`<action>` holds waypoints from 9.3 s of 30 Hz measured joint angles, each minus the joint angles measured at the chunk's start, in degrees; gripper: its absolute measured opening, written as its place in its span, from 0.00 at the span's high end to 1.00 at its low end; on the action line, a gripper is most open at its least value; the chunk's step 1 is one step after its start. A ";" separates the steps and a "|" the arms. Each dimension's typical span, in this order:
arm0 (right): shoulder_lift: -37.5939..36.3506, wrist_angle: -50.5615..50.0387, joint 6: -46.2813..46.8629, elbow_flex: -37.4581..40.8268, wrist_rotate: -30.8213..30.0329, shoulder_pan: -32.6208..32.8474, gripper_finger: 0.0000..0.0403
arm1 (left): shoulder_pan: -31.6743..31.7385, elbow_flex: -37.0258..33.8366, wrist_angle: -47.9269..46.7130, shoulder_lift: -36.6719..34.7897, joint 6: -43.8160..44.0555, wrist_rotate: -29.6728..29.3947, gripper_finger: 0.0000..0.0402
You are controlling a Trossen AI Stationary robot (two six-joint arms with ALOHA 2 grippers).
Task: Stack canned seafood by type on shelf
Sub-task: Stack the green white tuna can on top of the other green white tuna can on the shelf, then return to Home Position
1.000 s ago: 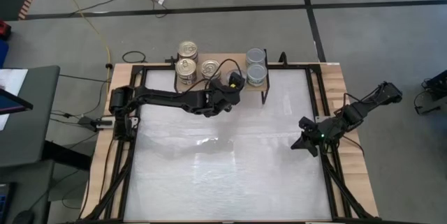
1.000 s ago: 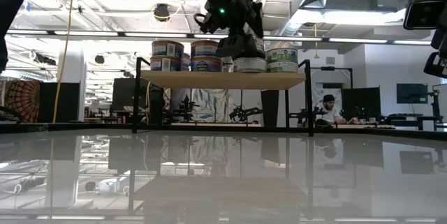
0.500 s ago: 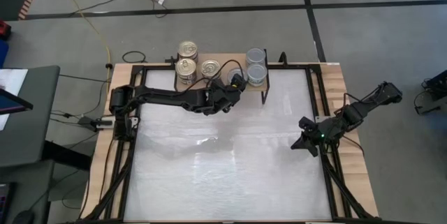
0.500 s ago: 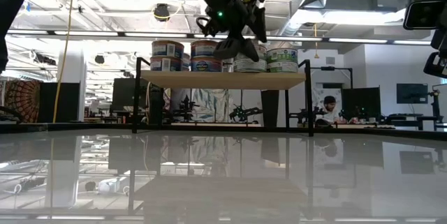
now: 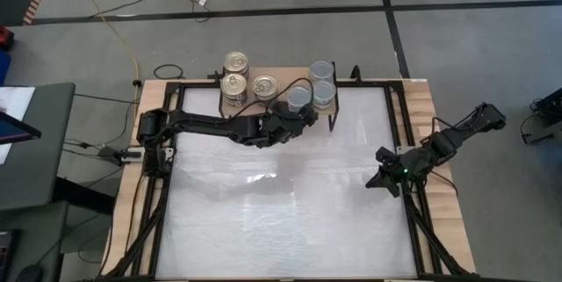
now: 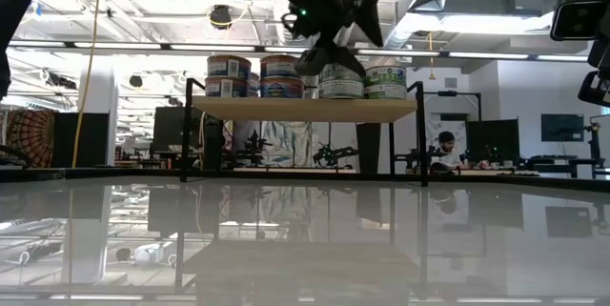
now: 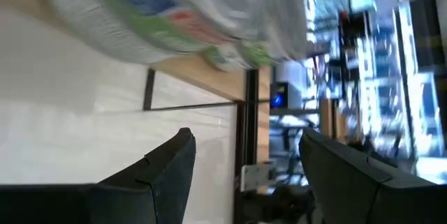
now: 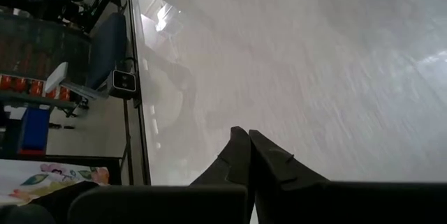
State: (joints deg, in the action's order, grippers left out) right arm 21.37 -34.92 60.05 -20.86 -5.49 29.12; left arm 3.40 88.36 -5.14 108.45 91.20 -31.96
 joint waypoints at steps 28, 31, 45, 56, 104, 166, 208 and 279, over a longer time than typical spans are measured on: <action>0.00 0.26 1.53 0.00 -2.15 0.00 0.94 | 1.58 0.00 -4.96 -1.54 -12.73 -6.80 0.39; 0.00 0.26 1.51 0.00 -2.16 0.00 0.94 | 2.02 0.00 -4.96 -1.54 -12.53 -7.27 0.39; 0.00 0.24 2.51 0.00 -2.64 0.00 0.94 | 2.51 0.00 -6.24 -1.54 -12.52 -10.27 0.39; 0.00 0.24 3.52 0.00 -3.63 0.00 0.94 | 0.18 0.00 -4.94 -2.11 -21.66 -10.25 0.39; 0.00 -2.17 0.96 0.00 -14.59 -0.07 0.94 | -7.31 -72.35 43.43 -48.62 -87.35 26.13 0.39; 0.09 -2.34 -23.09 0.00 -17.16 -10.32 0.95 | -3.08 -86.66 5.31 -107.81 -84.46 35.40 0.39; -21.31 17.38 -57.24 14.51 8.58 -29.44 0.96 | -3.11 -86.71 4.97 -106.91 -84.29 34.57 0.39; -20.90 13.57 -56.59 14.29 6.55 -27.98 0.91 | -3.11 -86.71 5.02 -106.58 -84.33 34.17 0.39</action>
State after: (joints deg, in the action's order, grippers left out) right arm 0.47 -21.35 3.46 -6.57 1.06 1.15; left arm 0.30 1.65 -0.12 1.87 6.88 2.21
